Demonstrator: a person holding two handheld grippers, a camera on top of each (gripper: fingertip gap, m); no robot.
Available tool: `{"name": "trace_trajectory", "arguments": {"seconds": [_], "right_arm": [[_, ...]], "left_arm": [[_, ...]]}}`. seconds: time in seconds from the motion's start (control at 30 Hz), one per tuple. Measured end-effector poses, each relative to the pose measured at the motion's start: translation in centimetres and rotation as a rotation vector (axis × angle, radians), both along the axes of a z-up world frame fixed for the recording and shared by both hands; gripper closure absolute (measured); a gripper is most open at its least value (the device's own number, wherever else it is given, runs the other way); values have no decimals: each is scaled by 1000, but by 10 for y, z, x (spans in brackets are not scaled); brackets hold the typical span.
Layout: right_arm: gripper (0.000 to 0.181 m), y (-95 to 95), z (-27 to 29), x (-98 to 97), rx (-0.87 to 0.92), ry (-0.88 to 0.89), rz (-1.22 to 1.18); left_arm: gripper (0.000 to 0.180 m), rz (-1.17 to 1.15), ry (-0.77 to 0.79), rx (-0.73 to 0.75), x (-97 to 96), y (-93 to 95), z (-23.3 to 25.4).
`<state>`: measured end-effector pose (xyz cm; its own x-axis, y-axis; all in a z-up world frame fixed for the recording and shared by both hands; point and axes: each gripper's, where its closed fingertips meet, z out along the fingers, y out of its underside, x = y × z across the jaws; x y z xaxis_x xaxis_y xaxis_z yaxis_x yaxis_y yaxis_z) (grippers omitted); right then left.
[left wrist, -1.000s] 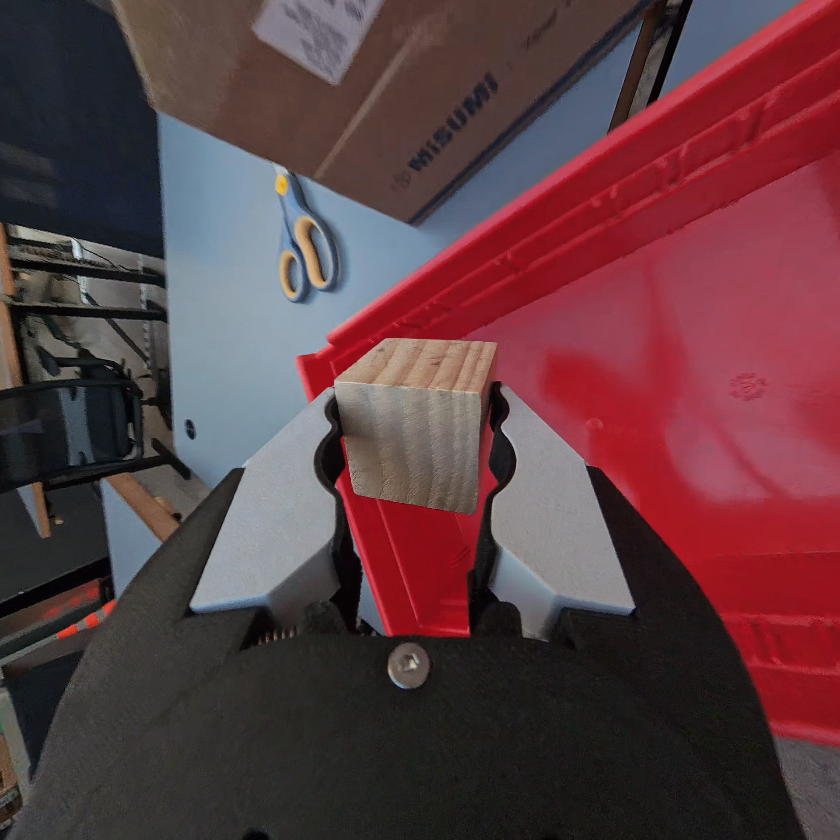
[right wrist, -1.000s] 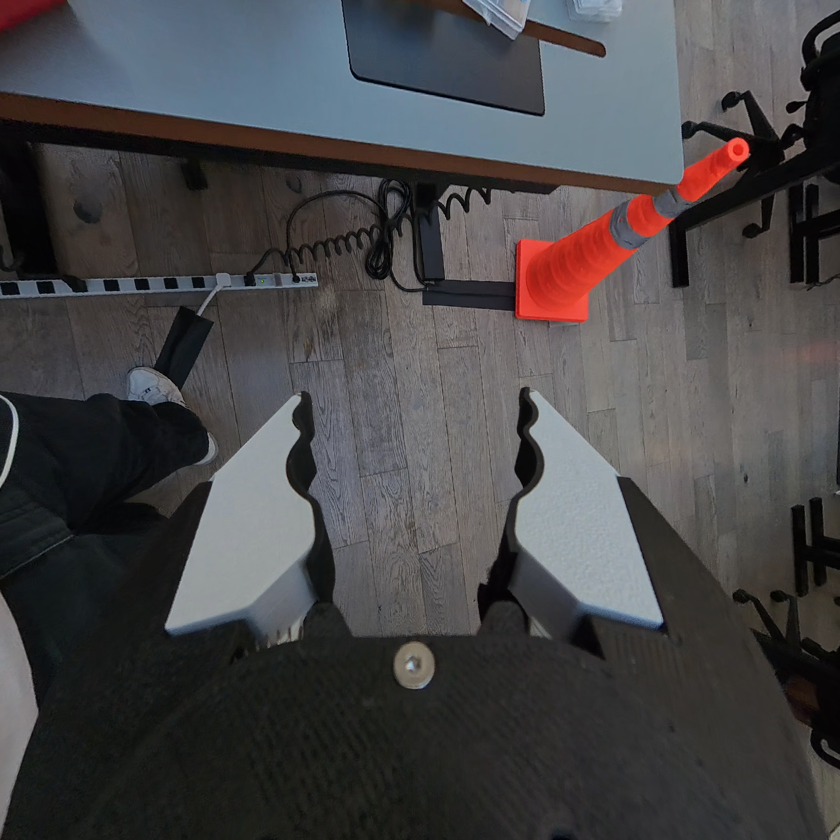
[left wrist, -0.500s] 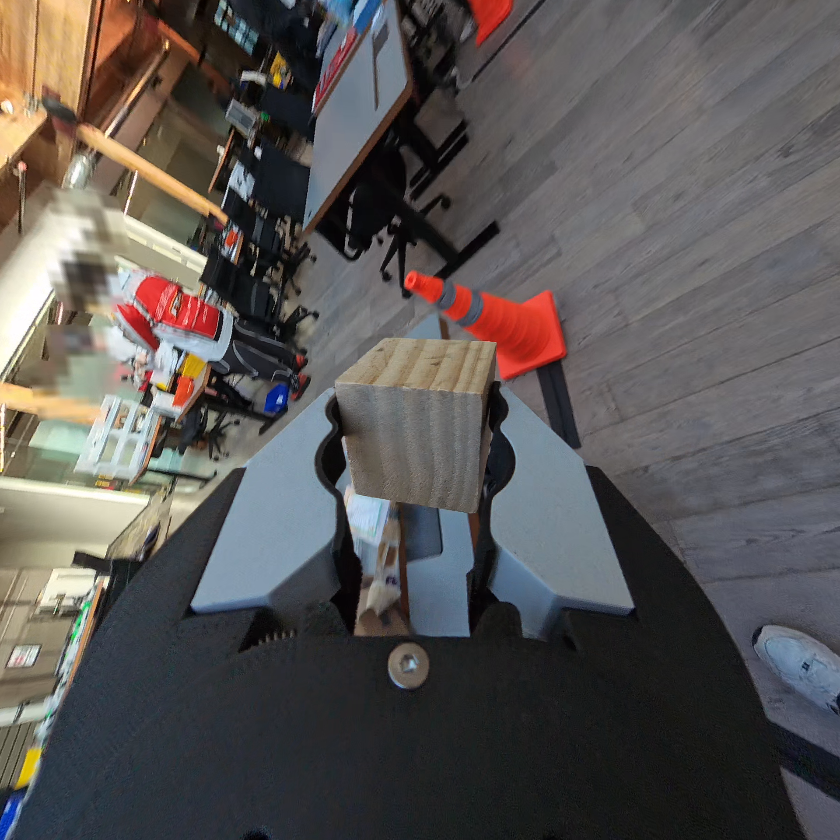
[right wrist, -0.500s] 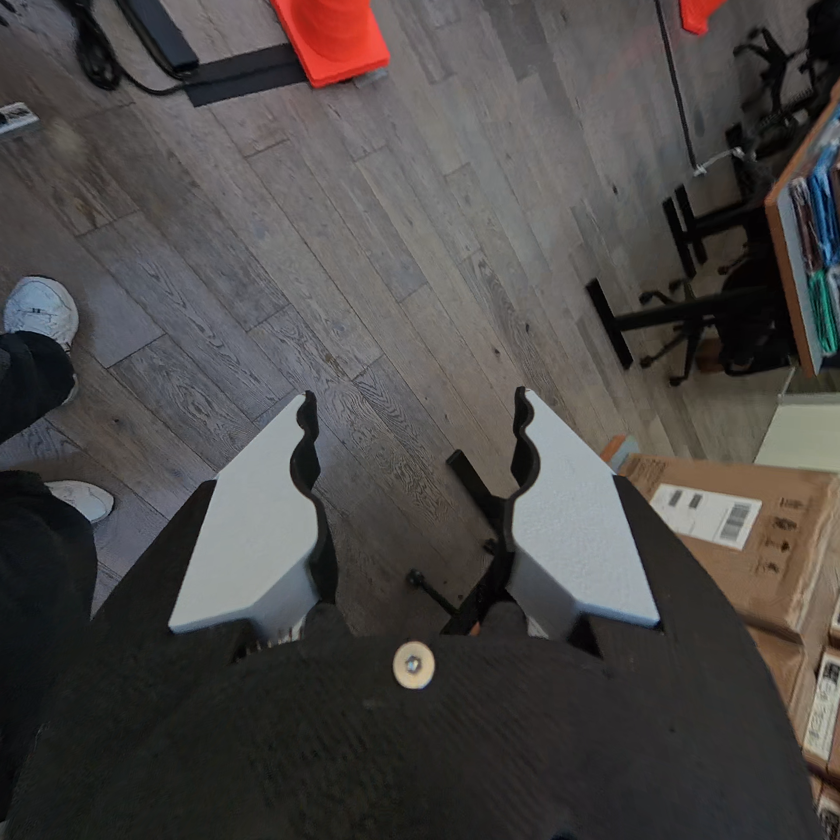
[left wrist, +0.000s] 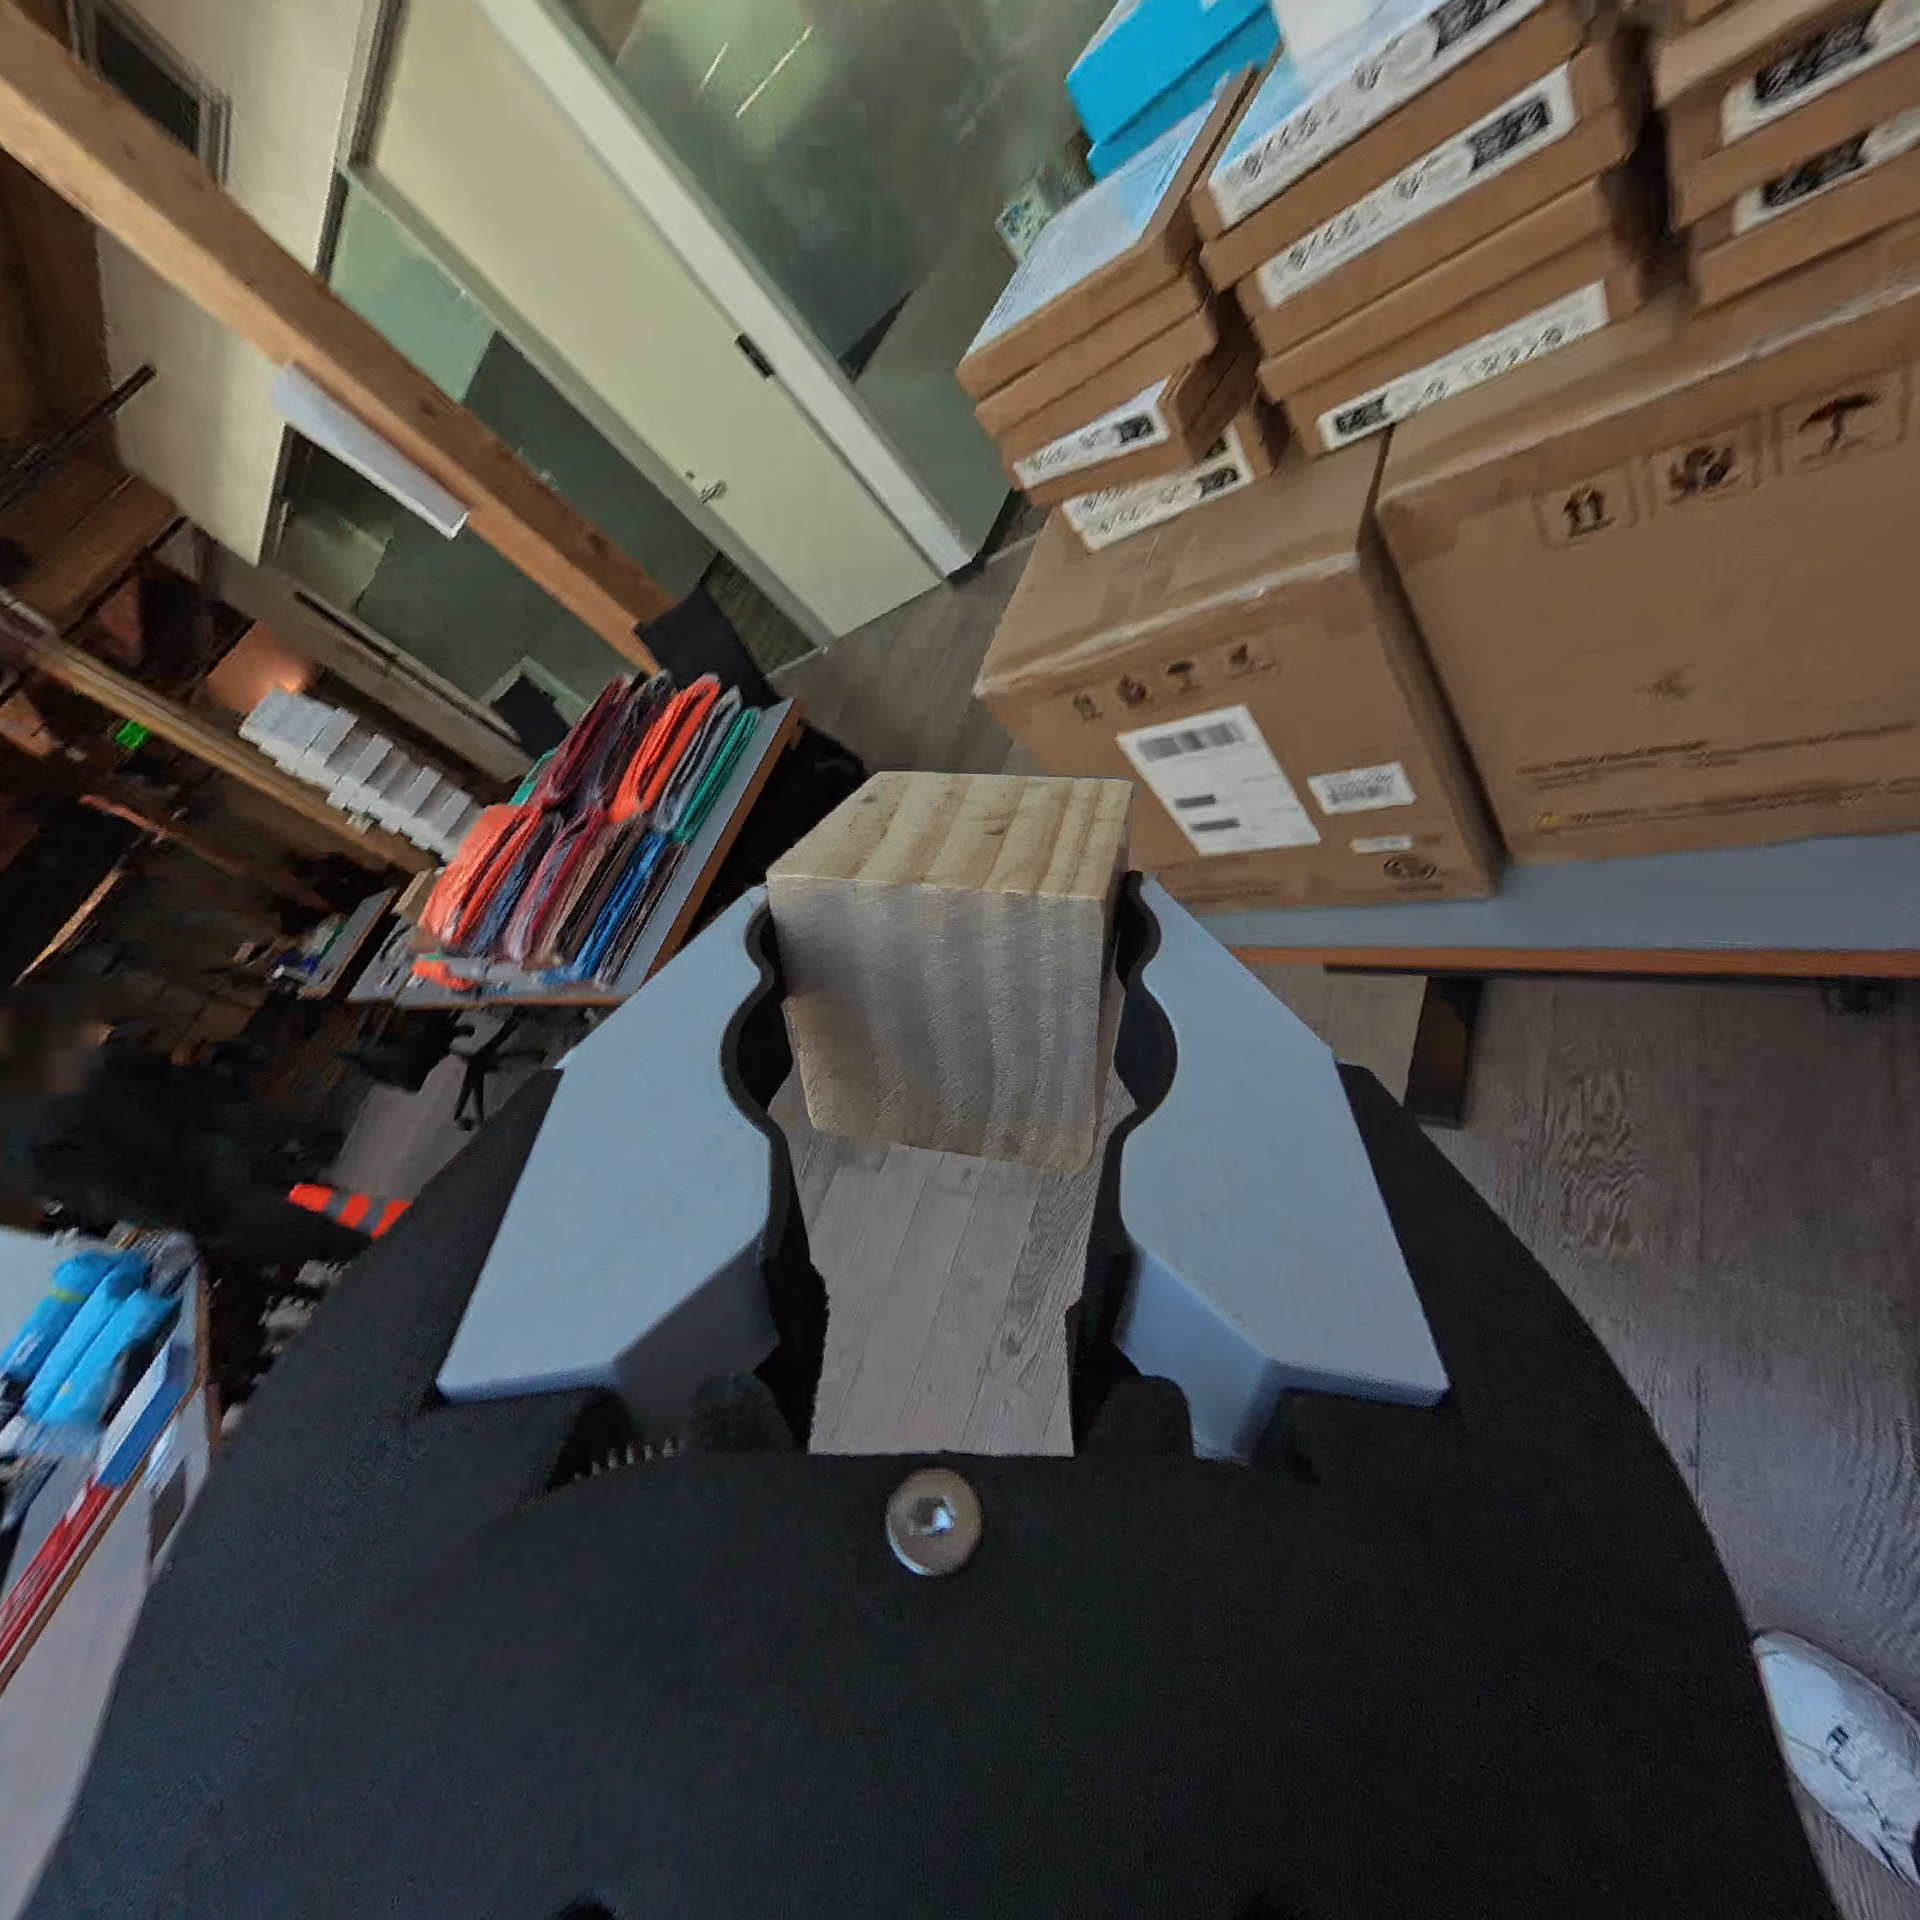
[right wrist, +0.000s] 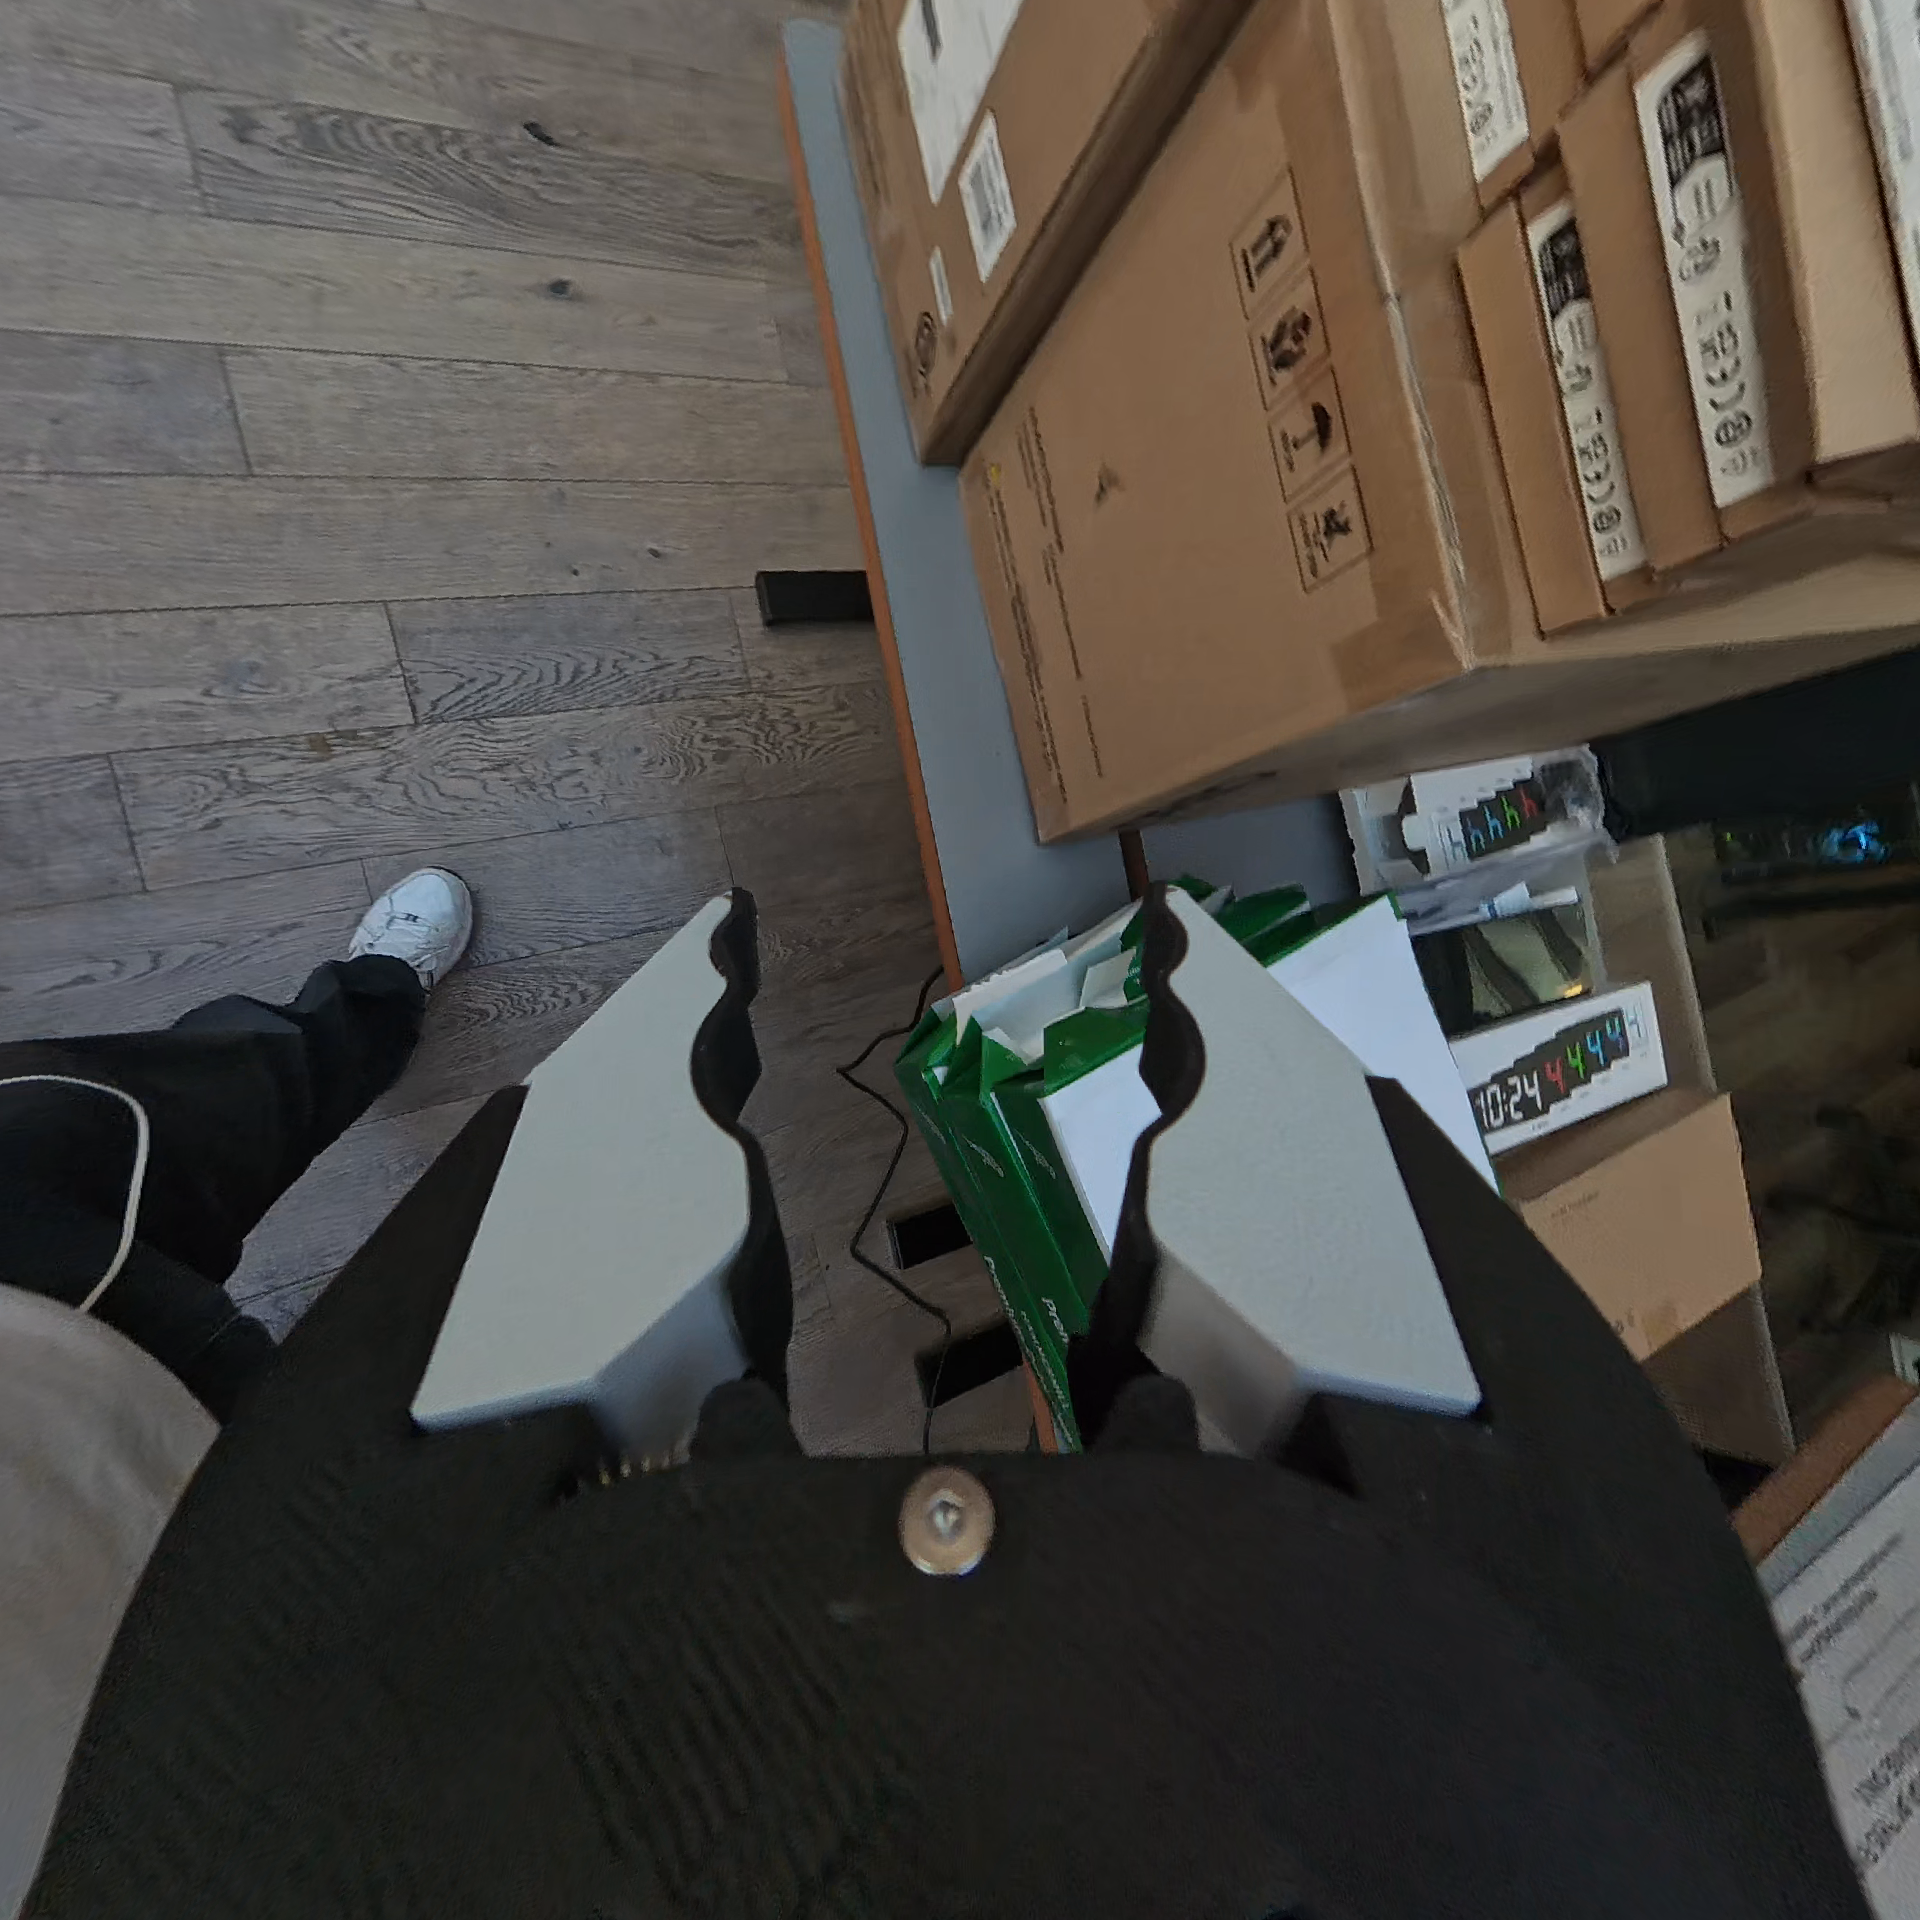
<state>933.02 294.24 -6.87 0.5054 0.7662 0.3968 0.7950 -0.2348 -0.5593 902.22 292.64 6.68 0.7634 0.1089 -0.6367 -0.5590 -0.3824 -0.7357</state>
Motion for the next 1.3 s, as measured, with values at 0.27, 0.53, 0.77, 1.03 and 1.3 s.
{"name": "trace_trajectory", "arguments": {"seconds": [0.27,0.53,0.77,1.03,1.3], "right_arm": [[109,58,-5,16,-50,-29,-321],[111,95,-14,10,-120,-23,-447],[111,108,-16,8,-265,126,-374],[115,141,32,13,-350,305,-137],[116,183,52,12,-360,370,-71]], "left_arm": [[118,-456,-59,146,48,128,75],[118,-675,-100,292,49,186,144],[119,-851,-271,277,71,249,193],[118,-932,-270,77,101,324,248],[119,-1032,-317,-280,142,407,237]]}}
